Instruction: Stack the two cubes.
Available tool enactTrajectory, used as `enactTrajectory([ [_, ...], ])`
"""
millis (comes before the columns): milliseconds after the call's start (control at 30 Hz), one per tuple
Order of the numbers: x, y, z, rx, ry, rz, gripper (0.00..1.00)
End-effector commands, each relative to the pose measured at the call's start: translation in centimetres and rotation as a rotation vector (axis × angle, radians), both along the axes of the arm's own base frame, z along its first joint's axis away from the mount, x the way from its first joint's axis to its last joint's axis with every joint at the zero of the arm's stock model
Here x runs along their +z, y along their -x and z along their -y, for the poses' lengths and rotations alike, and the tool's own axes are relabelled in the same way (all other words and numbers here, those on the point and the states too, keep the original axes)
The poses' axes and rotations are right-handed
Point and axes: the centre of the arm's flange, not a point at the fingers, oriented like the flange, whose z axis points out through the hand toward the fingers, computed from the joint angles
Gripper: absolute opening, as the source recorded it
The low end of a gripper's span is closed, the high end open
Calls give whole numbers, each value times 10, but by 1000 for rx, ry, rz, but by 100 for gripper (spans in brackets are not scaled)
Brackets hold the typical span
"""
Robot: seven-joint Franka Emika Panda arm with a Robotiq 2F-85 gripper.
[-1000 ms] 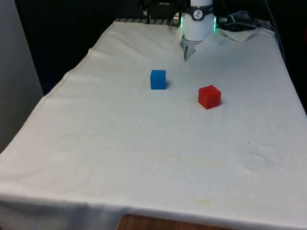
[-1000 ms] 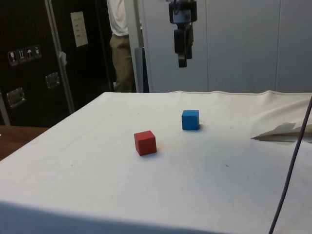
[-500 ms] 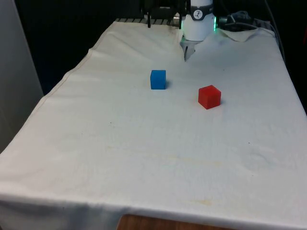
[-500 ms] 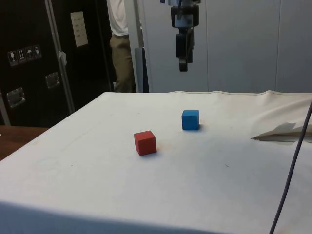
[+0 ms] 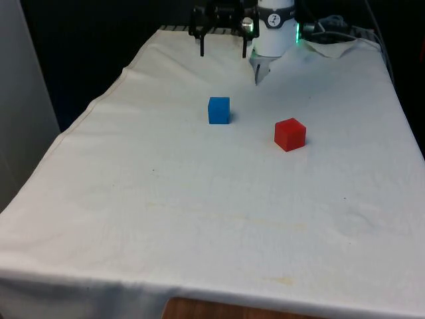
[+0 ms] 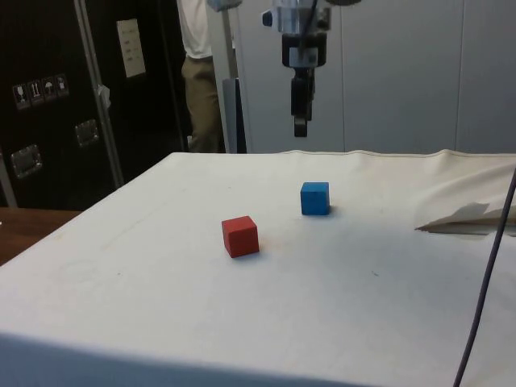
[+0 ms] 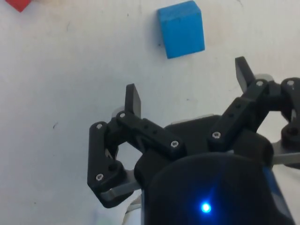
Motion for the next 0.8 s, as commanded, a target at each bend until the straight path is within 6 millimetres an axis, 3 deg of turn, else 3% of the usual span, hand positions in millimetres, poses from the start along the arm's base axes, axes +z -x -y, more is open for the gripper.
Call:
enactTrajectory([
  [0, -6, 0, 0, 12, -7, 11, 100],
  [100, -9, 1, 1, 9, 2, 0, 100],
  [333, -36, 1, 8, -7, -19, -4, 100],
  [767, -58, 3, 19, -62, -78, -22, 100],
])
